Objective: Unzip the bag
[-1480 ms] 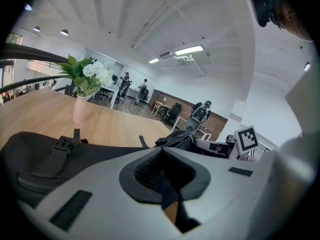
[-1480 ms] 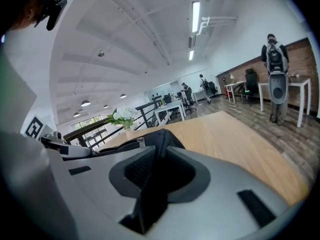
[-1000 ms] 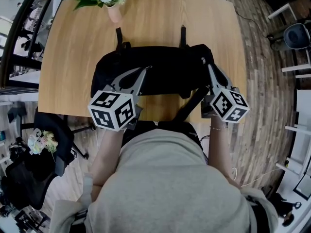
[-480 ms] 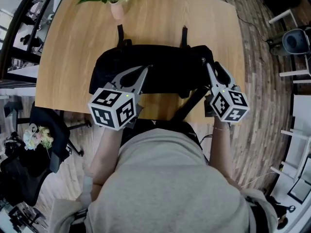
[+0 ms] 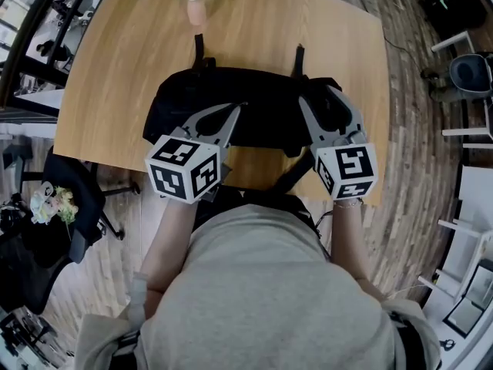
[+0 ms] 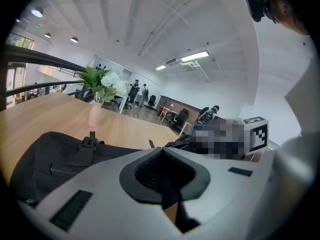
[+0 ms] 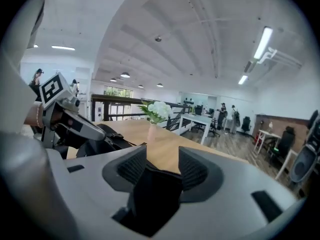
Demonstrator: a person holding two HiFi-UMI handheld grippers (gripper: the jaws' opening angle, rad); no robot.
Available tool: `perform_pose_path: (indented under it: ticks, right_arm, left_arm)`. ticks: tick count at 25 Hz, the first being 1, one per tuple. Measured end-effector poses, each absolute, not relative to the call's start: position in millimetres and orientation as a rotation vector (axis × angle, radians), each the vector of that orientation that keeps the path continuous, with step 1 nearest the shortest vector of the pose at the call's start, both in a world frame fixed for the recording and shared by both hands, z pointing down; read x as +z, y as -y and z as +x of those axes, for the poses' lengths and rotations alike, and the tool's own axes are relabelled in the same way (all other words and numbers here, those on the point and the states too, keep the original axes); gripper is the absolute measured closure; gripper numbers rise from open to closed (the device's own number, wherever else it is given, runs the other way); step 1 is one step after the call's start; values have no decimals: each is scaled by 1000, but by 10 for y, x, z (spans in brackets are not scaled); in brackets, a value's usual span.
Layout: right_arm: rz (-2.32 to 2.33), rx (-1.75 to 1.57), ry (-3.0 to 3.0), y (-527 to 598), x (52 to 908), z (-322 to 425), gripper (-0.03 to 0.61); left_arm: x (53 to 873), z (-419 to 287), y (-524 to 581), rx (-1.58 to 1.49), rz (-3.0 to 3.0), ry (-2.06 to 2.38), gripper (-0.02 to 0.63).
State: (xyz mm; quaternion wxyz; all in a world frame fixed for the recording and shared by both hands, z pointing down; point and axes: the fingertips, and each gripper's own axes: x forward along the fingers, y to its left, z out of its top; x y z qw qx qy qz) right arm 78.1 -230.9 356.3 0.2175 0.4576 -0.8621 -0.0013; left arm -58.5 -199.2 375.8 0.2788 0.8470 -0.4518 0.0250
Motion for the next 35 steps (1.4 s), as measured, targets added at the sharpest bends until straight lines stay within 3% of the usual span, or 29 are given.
perform_pose_path:
  ticks: [10,12,21,35]
  right_arm:
    - [858,-134,2447,2080,3657,-42,374]
    - [790,-161,2436,2038,3706,-112,347]
    - [651,-329,2286,2012,3941,-231,345]
    - [547,-416,2216,1913,4123,-320,538]
  left_arm:
    - [3755,-578,1944,59,2266,1220,594]
    - [3756,-579,1936,59,2266,1220,594]
    - [3741,-571,1902,47,2262,1241,594]
    - [3756,-623,1893,41,2253,1281,594]
